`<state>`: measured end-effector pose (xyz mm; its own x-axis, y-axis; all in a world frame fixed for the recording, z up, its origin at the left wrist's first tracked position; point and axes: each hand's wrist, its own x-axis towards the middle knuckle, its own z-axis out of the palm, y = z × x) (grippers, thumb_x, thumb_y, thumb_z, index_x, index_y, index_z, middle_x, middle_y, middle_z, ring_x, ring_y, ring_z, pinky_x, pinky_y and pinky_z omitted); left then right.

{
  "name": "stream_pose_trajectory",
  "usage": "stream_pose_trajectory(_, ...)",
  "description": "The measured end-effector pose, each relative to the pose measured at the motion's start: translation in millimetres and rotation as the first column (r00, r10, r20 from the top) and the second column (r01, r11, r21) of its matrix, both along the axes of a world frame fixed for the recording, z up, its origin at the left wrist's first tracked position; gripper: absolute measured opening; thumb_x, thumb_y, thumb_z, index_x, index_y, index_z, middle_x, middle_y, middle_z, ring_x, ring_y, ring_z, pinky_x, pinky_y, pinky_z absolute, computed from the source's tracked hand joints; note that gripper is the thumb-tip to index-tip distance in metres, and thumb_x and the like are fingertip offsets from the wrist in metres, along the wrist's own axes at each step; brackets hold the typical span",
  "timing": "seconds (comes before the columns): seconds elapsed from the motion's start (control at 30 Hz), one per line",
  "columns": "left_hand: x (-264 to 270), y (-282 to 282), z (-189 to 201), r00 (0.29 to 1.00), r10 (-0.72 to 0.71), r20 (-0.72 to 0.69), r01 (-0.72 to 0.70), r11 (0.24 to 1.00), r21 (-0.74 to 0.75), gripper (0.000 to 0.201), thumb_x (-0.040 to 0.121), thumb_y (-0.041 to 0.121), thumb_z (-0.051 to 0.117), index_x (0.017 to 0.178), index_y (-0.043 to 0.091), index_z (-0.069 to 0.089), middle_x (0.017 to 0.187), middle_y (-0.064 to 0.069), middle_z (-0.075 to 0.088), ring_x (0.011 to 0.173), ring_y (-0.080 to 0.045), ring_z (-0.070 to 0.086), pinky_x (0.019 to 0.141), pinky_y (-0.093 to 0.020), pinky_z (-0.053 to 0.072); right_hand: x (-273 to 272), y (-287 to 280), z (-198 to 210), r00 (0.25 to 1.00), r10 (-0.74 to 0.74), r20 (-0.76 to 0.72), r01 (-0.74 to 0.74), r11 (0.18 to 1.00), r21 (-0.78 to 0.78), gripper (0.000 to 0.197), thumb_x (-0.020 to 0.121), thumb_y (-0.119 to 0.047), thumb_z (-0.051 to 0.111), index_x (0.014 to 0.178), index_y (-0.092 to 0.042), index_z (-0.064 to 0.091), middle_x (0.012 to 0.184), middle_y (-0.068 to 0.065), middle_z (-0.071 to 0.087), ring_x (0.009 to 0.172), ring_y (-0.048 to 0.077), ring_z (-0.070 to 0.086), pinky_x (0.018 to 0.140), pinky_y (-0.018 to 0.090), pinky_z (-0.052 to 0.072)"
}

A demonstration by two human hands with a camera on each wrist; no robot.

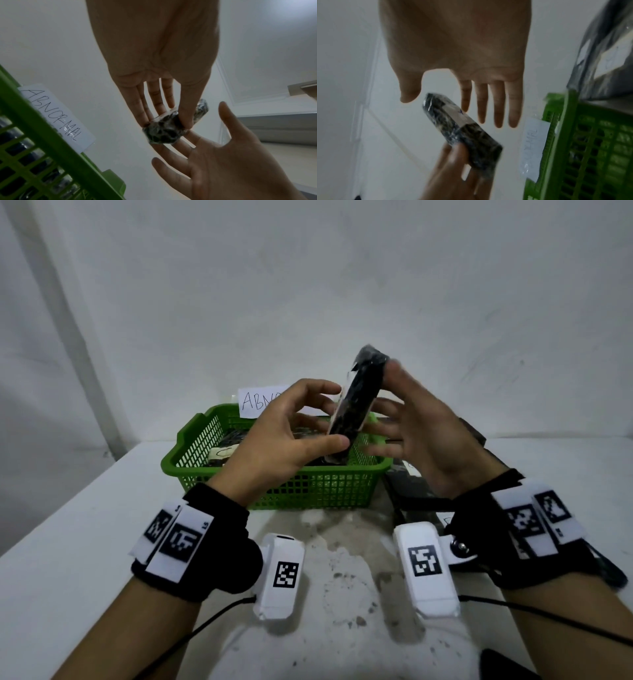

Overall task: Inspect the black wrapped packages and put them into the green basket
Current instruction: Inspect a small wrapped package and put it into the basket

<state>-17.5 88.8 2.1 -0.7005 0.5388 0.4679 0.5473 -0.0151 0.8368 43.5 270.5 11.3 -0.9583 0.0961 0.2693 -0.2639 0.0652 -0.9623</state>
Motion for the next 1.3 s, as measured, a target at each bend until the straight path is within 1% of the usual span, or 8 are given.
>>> stream_pose_trajectory(0.13,-2.7,0.6,-4.4,0.986,0.064,-0.151,-0.071,0.997,-0.040,0.054,0.074,0.016,0.082,0.118,0.038,0.060,0.110,0.011,0.063,0.111,-0.016,0.058,0.092,-0.042,0.054,5.1,0.8,1.8,0.982,0.155,0.107,-0.145,0.985,-0.096,0.074,0.080,-0.080,0.043,0.132,-0.030,0.061,0.127,0.002,0.071,0.110,0.029,0.071,0.095,0.052,0.055)
stream_pose_trajectory(0.33,-0.6,-0.9,-2.8,0.977,0.036,-0.209,-0.031,0.999,0.027,0.043,0.072,0.008,0.078,0.105,0.032,0.063,0.109,0.023,0.063,0.085,-0.009,0.049,0.066,-0.033,0.043,2.2,2.0,-1.9,0.936,0.350,0.043,-0.314,0.882,-0.351,0.087,0.050,-0.069,0.081,0.120,-0.019,0.070,0.130,0.011,0.069,0.123,0.035,0.063,0.102,0.054,0.050)
stream_pose_trajectory(0.47,-2.3,0.8,-4.9,0.985,0.024,-0.174,-0.021,1.000,0.019,0.043,0.078,0.001,0.077,0.110,0.027,0.064,0.114,0.018,0.064,0.089,-0.012,0.055,0.072,-0.037,0.052,-3.3,1.5,-4.9,0.973,0.229,0.015,-0.207,0.904,-0.374,0.095,0.042,-0.058,0.091,0.122,-0.014,0.063,0.123,0.016,0.071,0.113,0.034,0.070,0.092,0.043,0.059)
stream_pose_trajectory(0.67,-7.6,-4.6,-3.6,0.991,0.100,-0.085,-0.096,0.994,0.055,0.030,0.100,0.009,0.055,0.113,0.032,0.070,0.120,0.007,0.068,0.090,-0.023,0.063,0.073,-0.027,0.055,-8.7,2.5,-3.4,0.999,-0.044,-0.020,0.033,0.922,-0.386,0.099,0.056,-0.046,0.083,0.142,-0.012,0.047,0.109,0.006,0.076,0.094,0.028,0.076,0.085,0.035,0.062)
stream_pose_trajectory(0.73,-4.9,-4.5,-0.5,0.998,0.070,0.001,-0.070,0.996,0.057,0.023,0.102,0.016,0.052,0.108,0.027,0.071,0.111,0.008,0.069,0.081,-0.015,0.064,0.070,-0.025,0.053,-8.0,1.4,-3.2,0.998,-0.066,-0.017,0.055,0.932,-0.357,0.093,0.059,-0.042,0.081,0.141,-0.015,0.047,0.100,0.002,0.077,0.085,0.024,0.076,0.074,0.029,0.063)
stream_pose_trajectory(0.83,-1.7,-1.3,3.1,0.990,0.070,0.123,-0.072,0.997,0.018,0.025,0.100,0.033,0.053,0.111,0.016,0.067,0.096,0.006,0.068,0.074,-0.015,0.065,0.071,-0.028,0.057,-7.7,-4.1,-7.1,0.994,-0.101,-0.038,0.091,0.973,-0.214,0.094,0.055,-0.043,0.091,0.136,-0.025,0.047,0.118,0.011,0.068,0.090,0.019,0.074,0.075,0.027,0.058)
stream_pose_trajectory(1.1,-2.5,-12.7,12.7,0.886,-0.068,0.459,0.018,0.993,0.114,0.052,0.079,0.033,0.071,0.123,0.007,0.061,0.107,-0.014,0.073,0.073,-0.021,0.071,0.065,-0.025,0.059,-4.3,-10.2,-12.1,0.941,0.277,-0.195,-0.256,0.959,0.125,0.112,0.057,-0.013,0.086,0.148,-0.043,0.028,0.154,0.000,0.035,0.145,0.012,0.041,0.117,0.045,0.039)
stream_pose_trajectory(1.3,-4.0,-15.3,12.6,0.900,-0.149,0.410,0.050,0.969,0.241,0.063,0.069,0.016,0.075,0.130,0.013,0.057,0.102,-0.002,0.074,0.080,-0.018,0.073,0.073,-0.029,0.060,-5.2,-13.9,-11.0,0.986,0.138,-0.092,-0.113,0.965,0.236,0.081,0.078,-0.043,0.076,0.148,-0.041,0.036,0.153,-0.008,0.043,0.136,0.008,0.050,0.107,0.038,0.048)
